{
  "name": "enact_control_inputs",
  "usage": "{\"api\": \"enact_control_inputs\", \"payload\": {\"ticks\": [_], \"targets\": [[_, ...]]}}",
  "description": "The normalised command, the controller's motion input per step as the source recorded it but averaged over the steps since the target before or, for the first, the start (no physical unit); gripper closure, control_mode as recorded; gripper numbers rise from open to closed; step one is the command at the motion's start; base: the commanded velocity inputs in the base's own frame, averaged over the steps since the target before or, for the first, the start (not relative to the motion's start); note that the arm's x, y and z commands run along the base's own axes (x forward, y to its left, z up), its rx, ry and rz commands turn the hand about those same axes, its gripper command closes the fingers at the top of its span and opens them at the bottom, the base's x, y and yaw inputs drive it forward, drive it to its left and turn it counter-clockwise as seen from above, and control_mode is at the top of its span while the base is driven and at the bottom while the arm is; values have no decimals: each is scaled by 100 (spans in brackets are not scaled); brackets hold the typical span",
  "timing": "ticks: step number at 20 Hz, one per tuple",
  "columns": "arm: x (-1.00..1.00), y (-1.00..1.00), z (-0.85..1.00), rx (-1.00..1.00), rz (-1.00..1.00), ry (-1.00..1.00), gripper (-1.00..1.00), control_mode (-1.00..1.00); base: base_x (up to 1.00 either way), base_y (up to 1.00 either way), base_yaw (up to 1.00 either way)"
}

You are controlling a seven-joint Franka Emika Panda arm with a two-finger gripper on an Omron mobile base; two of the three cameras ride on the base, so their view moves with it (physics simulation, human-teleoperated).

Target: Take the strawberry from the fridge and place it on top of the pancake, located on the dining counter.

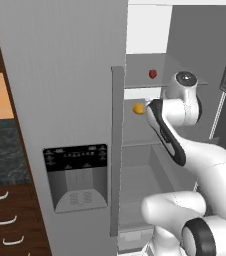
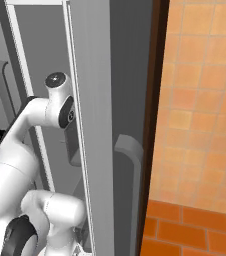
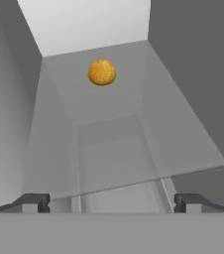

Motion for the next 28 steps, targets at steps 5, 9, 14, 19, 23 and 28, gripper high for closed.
{"api": "enact_control_inputs", "payload": {"ticks": [5, 9, 14, 19, 23, 28], "targets": [[57, 2, 94, -14, 1, -2, -100, -100, 0, 0, 0], [14, 0, 75, -22, 10, -18, -100, -100, 0, 0, 0], [53, -1, 24, 1, 5, -2, -100, -100, 0, 0, 0], [74, -1, 9, 7, -5, 1, -100, -100, 0, 0, 0], [66, 0, -11, 2, -7, 0, -100, -100, 0, 0, 0], [56, 0, -1, 0, -4, 0, -100, -100, 0, 0, 0]]}}
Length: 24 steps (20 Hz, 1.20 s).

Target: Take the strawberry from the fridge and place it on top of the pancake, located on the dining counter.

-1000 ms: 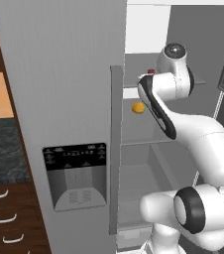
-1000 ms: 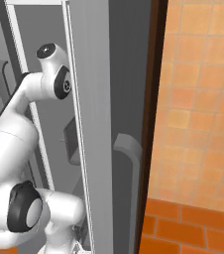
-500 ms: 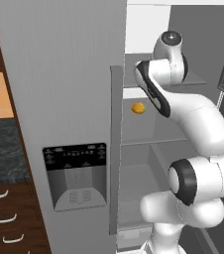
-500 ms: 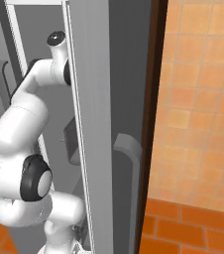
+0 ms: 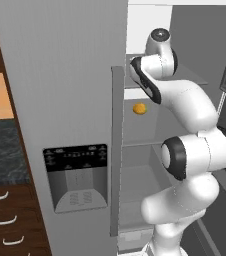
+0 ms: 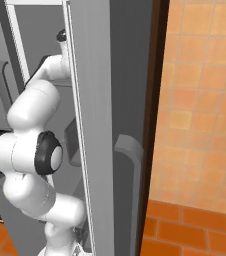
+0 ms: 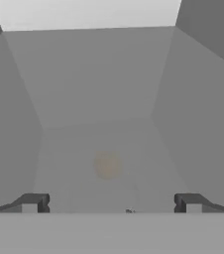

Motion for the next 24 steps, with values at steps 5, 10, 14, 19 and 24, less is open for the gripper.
{"api": "enact_control_inputs", "payload": {"ticks": [5, 10, 14, 19, 24], "targets": [[-4, -3, -12, 1, -6, 1, -100, -100, 0, 0, 0], [-23, -4, -25, 0, -9, 0, -100, -100, 0, 0, 0], [0, -4, -21, 0, -2, -1, -100, -100, 0, 0, 0], [0, -3, -10, 0, -1, 0, 100, -100, 0, 0, 0], [-23, -19, -20, 5, -15, 0, 100, -100, 0, 0, 0]]}}
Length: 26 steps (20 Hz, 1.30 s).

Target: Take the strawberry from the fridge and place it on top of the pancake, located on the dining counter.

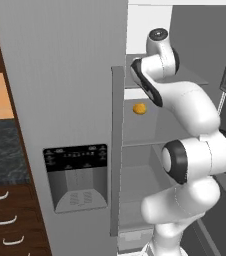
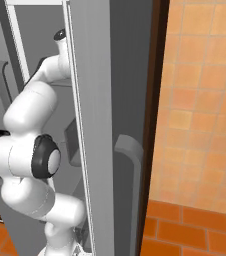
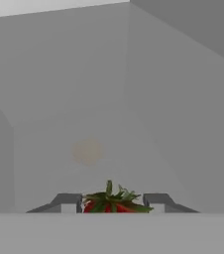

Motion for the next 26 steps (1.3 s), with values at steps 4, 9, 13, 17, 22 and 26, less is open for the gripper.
{"api": "enact_control_inputs", "payload": {"ticks": [4, 9, 13, 17, 22, 26], "targets": [[-49, -6, -21, 2, -18, 0, 100, -100, 0, 0, 0], [-90, 4, -4, 1, -14, -5, 100, -100, 0, 0, 0], [-100, 4, 10, 12, -2, -1, 100, -100, 0, 0, 0], [-100, 31, 0, 7, 3, -4, 100, -100, 0, 0, 0], [-100, 41, -31, 2, 13, 0, 100, -100, 0, 0, 0], [-79, 2, -76, 11, 19, 4, 100, -100, 0, 0, 0]]}}
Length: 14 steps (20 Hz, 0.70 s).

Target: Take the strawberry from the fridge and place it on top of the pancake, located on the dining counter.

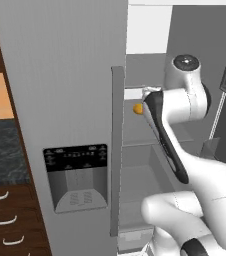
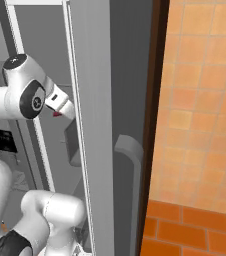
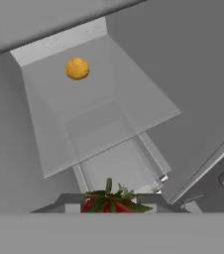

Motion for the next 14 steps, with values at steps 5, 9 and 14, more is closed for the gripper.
{"api": "enact_control_inputs", "payload": {"ticks": [5, 9, 14], "targets": [[-30, -1, -63, 12, 29, 17, 100, -100, 0, 0, 0], [0, -4, -69, 0, 27, 22, 100, -100, 0, 0, 0], [-3, -1, -67, -14, 25, 15, 100, -100, 0, 0, 0]]}}
